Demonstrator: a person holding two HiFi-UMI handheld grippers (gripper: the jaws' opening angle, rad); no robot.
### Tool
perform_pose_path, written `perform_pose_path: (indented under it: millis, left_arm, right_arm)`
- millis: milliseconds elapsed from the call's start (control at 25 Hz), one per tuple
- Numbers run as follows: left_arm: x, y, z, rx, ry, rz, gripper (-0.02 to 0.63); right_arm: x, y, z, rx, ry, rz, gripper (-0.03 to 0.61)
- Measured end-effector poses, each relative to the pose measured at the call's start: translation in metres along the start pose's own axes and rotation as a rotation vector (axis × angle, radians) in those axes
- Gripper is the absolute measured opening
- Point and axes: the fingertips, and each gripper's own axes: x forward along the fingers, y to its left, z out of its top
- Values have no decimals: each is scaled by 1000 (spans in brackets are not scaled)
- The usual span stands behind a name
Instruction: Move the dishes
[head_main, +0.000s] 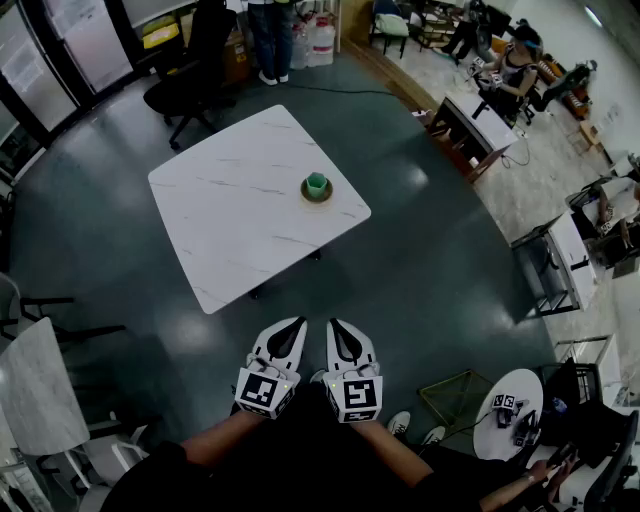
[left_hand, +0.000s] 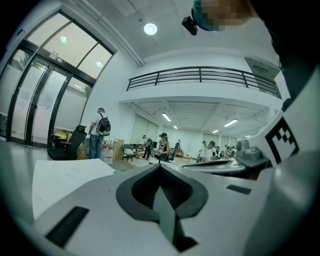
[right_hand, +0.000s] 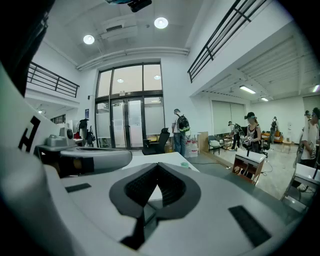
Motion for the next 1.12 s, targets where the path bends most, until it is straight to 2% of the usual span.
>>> perform_pose_path:
  millis: [160,280,400,560,800,1120]
  left_arm:
    - [11,-24,-12,0,23,8,17]
    - [16,-36,-25,1,24,22,17]
    - [22,-42,-33,-33,47,21,17]
    - [37,-47,-37,-11,61,-9,17]
    - [80,-29,-24,-25,47,-11,17]
    - [141,32,-6,-63,41,-22,17]
  right_arm:
    - [-20,-17,-28,1,32,48,15]
    - [-32,-30,-47,49,43,82,17]
    - [-36,-44,-54,100,50,84,17]
    - [-30,-58,-54,120,40,86,17]
    - [3,-79,-38,101,39,93,17]
    - [84,-117,-3,72,64,49,17]
